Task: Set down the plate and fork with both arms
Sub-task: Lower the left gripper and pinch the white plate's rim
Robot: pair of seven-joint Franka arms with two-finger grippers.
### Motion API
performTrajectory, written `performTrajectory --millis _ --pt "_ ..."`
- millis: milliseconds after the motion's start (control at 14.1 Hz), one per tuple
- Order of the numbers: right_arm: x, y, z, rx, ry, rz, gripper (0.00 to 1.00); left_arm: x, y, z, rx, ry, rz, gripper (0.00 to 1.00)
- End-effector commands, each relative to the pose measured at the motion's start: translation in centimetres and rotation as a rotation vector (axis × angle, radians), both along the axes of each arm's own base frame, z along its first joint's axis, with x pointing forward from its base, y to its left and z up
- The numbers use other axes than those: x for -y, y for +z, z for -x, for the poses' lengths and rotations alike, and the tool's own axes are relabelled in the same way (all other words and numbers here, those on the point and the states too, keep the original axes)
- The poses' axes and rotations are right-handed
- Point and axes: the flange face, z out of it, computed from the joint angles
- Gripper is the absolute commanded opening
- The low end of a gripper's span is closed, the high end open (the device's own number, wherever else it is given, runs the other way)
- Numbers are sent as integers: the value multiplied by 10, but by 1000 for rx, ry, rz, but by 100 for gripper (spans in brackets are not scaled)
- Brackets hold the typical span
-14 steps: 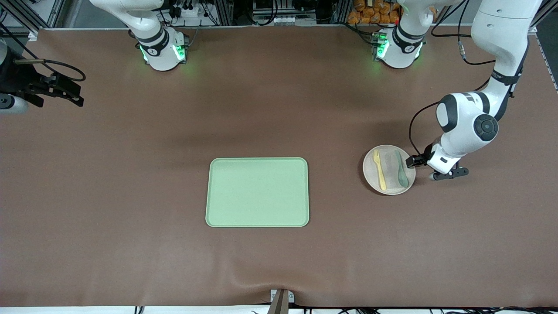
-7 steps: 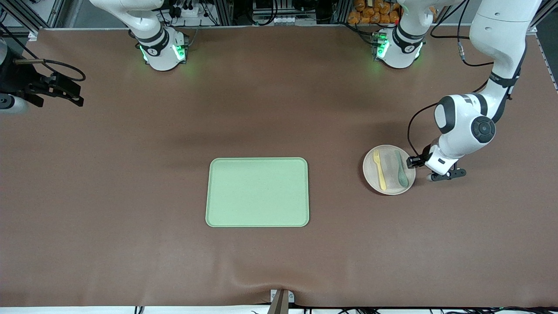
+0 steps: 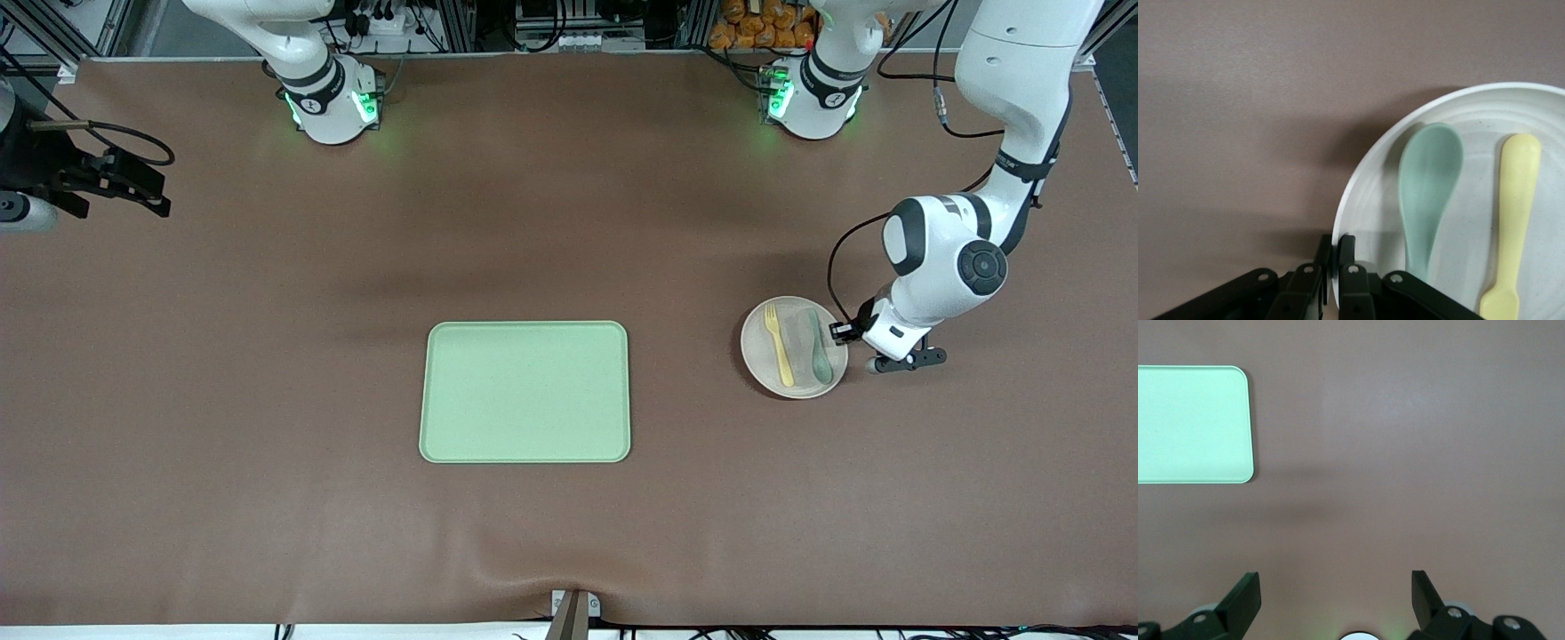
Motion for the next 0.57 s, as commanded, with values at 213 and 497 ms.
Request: performTrajectory --millis 213,497 --pt "2 2 0 -6 7 -1 100 10 -10 -6 2 23 40 0" --pt "2 2 0 -11 7 0 100 27 2 -10 20 64 99 0"
